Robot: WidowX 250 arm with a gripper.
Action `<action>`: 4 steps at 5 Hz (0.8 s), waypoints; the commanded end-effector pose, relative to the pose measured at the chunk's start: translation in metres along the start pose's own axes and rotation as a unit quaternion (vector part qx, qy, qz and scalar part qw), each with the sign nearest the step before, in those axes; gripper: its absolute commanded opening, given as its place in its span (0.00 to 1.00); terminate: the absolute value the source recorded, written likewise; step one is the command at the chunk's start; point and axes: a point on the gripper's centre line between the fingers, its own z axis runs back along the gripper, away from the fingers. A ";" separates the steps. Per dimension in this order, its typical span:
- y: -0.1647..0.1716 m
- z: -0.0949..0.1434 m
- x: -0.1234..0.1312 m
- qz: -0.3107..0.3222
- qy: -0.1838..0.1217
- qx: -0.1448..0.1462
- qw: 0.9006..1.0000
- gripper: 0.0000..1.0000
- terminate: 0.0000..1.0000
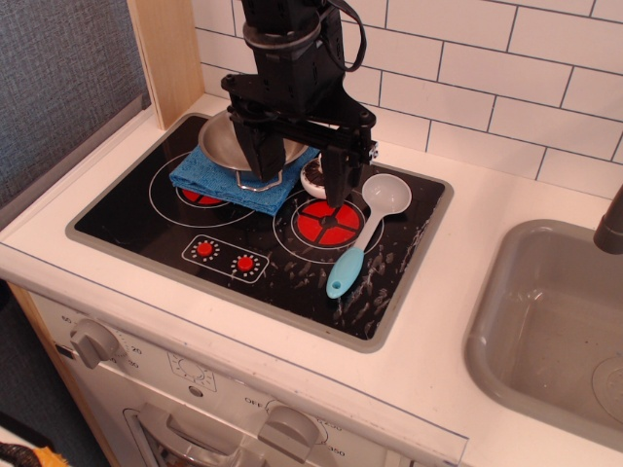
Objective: Move the mushroom near the bottom left side of the towel.
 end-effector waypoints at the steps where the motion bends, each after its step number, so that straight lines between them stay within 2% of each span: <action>1: 0.000 0.000 0.000 0.000 0.000 0.000 1.000 1.00 0.00; 2: -0.003 -0.002 0.006 -0.007 0.005 0.008 1.000 1.00 0.00; 4: 0.008 -0.006 0.045 -0.002 -0.015 0.014 1.000 1.00 0.00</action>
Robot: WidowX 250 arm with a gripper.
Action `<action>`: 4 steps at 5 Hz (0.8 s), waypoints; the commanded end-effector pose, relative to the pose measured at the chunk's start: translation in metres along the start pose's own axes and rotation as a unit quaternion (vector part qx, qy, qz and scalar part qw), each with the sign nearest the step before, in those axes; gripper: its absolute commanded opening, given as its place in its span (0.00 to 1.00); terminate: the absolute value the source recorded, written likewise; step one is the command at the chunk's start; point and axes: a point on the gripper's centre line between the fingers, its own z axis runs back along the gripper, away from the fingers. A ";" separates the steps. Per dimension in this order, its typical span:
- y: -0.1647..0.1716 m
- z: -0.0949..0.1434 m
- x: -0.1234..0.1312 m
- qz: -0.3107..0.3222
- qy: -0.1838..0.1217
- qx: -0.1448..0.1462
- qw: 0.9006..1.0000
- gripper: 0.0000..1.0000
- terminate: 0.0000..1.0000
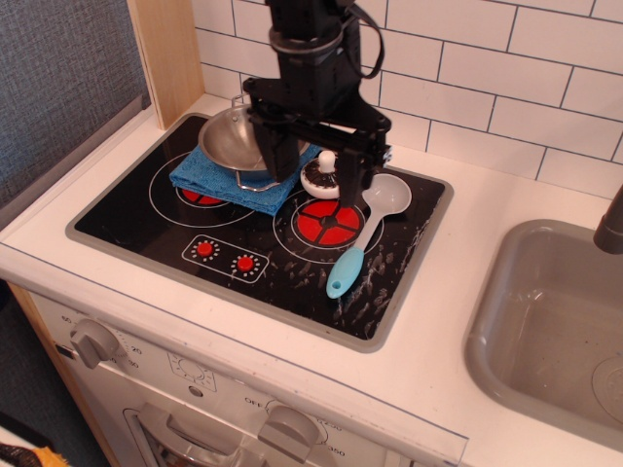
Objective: Move the mushroom near the bottom left side of the towel.
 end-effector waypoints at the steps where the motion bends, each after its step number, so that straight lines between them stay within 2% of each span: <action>1: 0.022 -0.005 0.055 0.015 -0.029 0.016 0.999 1.00 0.00; 2: 0.022 -0.024 0.074 0.019 -0.021 0.021 0.999 1.00 0.00; 4: 0.029 -0.049 0.083 0.017 0.008 0.039 0.999 1.00 0.00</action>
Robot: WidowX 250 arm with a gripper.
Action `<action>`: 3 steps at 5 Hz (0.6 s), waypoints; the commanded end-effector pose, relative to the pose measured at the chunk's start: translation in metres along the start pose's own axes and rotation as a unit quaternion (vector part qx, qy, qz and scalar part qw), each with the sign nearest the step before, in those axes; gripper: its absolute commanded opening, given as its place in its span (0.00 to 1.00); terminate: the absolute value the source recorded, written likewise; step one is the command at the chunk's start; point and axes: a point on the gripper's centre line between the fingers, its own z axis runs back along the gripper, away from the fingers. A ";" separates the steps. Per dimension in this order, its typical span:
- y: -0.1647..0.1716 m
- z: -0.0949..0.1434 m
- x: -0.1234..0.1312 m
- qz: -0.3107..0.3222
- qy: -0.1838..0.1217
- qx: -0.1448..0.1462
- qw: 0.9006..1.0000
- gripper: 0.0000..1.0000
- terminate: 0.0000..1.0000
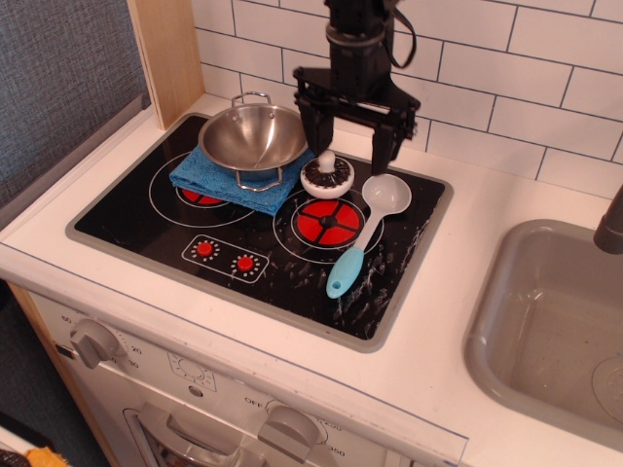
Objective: Move the mushroom near the bottom left side of the towel.
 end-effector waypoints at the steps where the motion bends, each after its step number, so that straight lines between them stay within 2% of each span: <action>1: 0.011 0.000 0.011 0.000 -0.006 0.019 1.000 1.00 0.00; 2: 0.011 -0.004 0.008 0.003 -0.005 0.019 1.000 0.00 0.00; 3: 0.010 -0.001 0.009 -0.007 -0.006 0.015 1.000 0.00 0.00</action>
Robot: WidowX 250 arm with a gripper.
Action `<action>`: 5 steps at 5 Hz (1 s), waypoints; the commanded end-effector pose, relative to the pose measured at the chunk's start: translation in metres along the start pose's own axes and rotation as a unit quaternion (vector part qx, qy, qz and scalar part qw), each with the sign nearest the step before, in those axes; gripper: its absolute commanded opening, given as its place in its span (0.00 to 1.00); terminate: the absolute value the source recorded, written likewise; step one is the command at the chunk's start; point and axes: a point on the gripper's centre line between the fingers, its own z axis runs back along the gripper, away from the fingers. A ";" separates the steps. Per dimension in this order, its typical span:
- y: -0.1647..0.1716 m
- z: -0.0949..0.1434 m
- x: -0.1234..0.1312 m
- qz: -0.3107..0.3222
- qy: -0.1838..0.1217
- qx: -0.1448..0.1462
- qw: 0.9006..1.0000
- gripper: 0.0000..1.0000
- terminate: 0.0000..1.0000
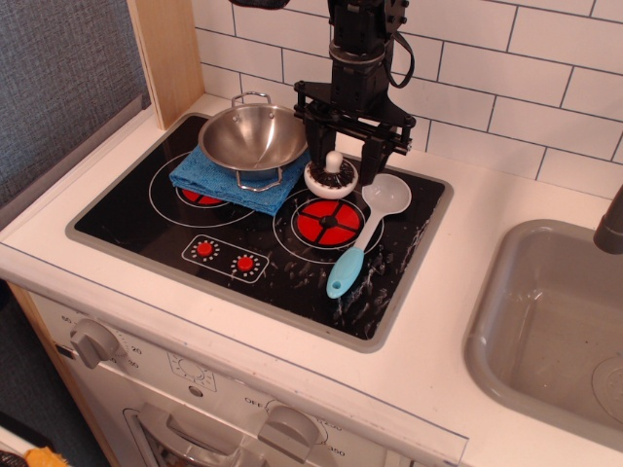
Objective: Move the mushroom near the bottom left side of the towel.
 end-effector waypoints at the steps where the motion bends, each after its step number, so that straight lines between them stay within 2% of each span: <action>1: 0.006 0.022 0.005 -0.009 -0.024 -0.005 1.000 0.00 0.00; 2: 0.010 0.034 0.008 -0.012 -0.034 -0.016 0.999 0.00 0.00; 3: 0.022 0.071 0.013 -0.009 -0.082 -0.015 0.996 0.00 0.00; 4: 0.067 0.113 0.002 0.031 -0.140 0.002 0.990 0.00 0.00; 5: 0.113 0.112 -0.022 0.078 -0.129 0.024 0.988 0.00 0.00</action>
